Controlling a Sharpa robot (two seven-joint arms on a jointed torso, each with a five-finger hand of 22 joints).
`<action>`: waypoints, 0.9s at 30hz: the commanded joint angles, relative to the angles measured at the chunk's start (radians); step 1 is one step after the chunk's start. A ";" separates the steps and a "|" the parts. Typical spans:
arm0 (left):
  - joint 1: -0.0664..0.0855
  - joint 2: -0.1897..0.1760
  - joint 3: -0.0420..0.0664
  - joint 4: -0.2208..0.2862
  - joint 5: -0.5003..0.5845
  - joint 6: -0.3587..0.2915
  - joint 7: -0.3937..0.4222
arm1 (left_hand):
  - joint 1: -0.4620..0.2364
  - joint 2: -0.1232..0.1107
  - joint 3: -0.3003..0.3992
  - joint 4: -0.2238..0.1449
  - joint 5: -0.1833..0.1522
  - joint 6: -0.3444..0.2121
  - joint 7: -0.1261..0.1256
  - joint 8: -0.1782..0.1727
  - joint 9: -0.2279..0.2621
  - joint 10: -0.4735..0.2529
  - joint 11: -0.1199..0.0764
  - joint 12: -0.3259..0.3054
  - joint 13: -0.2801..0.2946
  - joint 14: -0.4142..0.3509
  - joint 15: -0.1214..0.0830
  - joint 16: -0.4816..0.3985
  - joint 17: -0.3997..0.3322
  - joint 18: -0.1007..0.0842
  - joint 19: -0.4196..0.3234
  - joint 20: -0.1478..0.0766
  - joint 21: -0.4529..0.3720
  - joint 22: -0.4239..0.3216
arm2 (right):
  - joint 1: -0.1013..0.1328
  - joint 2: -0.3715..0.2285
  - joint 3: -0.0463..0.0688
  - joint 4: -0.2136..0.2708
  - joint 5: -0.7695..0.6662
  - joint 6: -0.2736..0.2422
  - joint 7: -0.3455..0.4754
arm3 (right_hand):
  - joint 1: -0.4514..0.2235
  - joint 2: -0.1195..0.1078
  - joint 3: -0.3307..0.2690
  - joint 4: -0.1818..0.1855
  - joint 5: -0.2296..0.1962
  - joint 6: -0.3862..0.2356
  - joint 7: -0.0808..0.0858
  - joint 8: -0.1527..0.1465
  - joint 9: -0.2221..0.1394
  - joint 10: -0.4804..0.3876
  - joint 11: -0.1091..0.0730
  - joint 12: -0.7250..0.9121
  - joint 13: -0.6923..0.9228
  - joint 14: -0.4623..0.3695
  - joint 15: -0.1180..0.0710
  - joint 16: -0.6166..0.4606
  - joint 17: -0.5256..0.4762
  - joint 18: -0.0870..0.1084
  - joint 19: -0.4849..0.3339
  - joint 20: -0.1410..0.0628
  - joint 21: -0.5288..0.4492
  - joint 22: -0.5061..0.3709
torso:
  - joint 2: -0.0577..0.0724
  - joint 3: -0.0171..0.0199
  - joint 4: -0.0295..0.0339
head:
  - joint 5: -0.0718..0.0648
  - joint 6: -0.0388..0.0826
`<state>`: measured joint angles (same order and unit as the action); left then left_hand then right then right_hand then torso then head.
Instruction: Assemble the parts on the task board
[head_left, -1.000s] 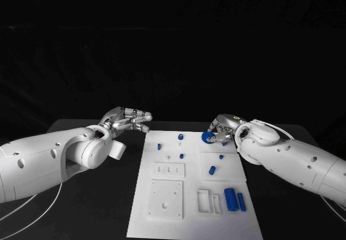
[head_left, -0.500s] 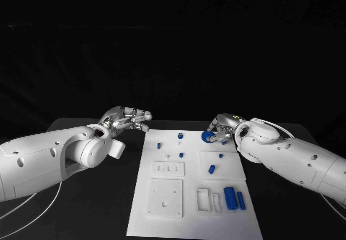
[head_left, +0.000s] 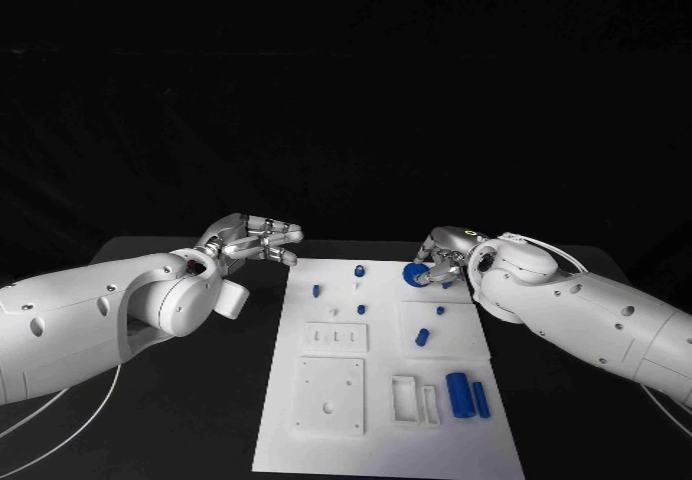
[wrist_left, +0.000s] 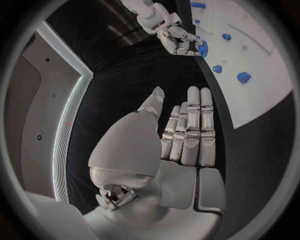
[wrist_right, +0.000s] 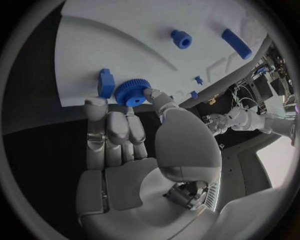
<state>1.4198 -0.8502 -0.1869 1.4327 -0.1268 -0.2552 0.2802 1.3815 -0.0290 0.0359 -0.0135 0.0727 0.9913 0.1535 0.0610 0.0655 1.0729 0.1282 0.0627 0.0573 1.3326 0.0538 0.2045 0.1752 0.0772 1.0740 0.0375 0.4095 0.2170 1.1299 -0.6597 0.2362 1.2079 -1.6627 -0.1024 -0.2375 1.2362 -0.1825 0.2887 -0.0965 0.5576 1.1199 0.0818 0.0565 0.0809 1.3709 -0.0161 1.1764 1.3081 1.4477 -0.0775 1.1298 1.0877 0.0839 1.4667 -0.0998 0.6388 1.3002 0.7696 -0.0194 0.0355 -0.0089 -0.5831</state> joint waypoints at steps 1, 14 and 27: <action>0.002 0.000 0.000 0.003 -0.016 0.031 -0.010 | 0.003 -0.004 0.008 0.000 0.001 -0.007 0.003 0.002 0.000 -0.009 0.001 -0.003 0.001 -0.007 0.003 -0.006 -0.001 -0.001 -0.003 0.002 0.004 -0.001 | -0.014 -0.001 -0.010 -0.002 0.002 0.074 -0.037 | -0.014 -0.001 0.034 -0.005 -0.003 0.016 -0.001 0.007 0.013 0.002 -0.006 0.006 0.026 0.002 -0.009 -0.001 0.002 0.002 0.047 -0.008 0.005 0.005 | 0.000 -0.0004 0.0001 | -0.001 -0.001; 0.002 0.000 -0.001 0.005 -0.029 0.044 -0.025 | 0.003 -0.005 0.010 0.000 0.000 -0.007 0.003 0.002 0.000 -0.013 0.002 -0.003 0.002 -0.008 0.004 -0.007 -0.001 -0.001 -0.005 0.003 0.005 -0.002 | -0.014 0.000 -0.010 0.047 -0.023 -0.025 -0.063 | -0.025 -0.007 0.085 -0.019 0.034 0.035 -0.008 0.007 0.024 0.007 -0.013 0.006 0.031 0.003 -0.014 -0.003 0.007 -0.003 0.051 -0.014 0.042 0.026 | 0.000 -0.0013 0.0019 | 0.004 0.001; 0.002 -0.001 -0.001 0.007 -0.039 0.050 -0.031 | 0.003 -0.004 0.010 0.002 0.000 -0.007 0.003 0.002 0.000 -0.014 0.002 -0.003 0.002 -0.008 0.004 -0.007 -0.002 -0.001 -0.005 0.003 0.005 -0.002 | -0.014 -0.007 -0.009 0.161 -0.109 -0.140 -0.077 | -0.029 -0.015 0.104 -0.019 0.014 0.039 -0.009 0.007 0.026 0.011 -0.014 0.007 0.034 0.004 -0.015 -0.002 0.011 -0.003 0.052 -0.015 0.069 0.041 | 0.000 -0.0007 -0.0007 | 0.013 0.002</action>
<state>1.4198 -0.8515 -0.1886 1.4368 -0.1569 -0.2258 0.2505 1.3815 -0.0290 0.0410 -0.0131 0.0727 0.9877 0.1570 0.0610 0.0655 1.0646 0.1304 0.0627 0.0573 1.3289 0.0575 0.2006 0.1744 0.0772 1.0740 0.0375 0.4095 0.2163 1.1157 -0.6657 0.2266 1.3585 -1.7182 -0.1940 -0.3000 1.2135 -0.1978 0.3882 -0.1160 0.5758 1.1410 0.0813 0.0609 0.0955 1.3790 -0.0223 1.1803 1.3080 1.4505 -0.0875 1.1298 1.0980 0.0827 1.4667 -0.1072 0.7046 1.3080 0.7692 -0.0208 0.0355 0.0017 -0.5820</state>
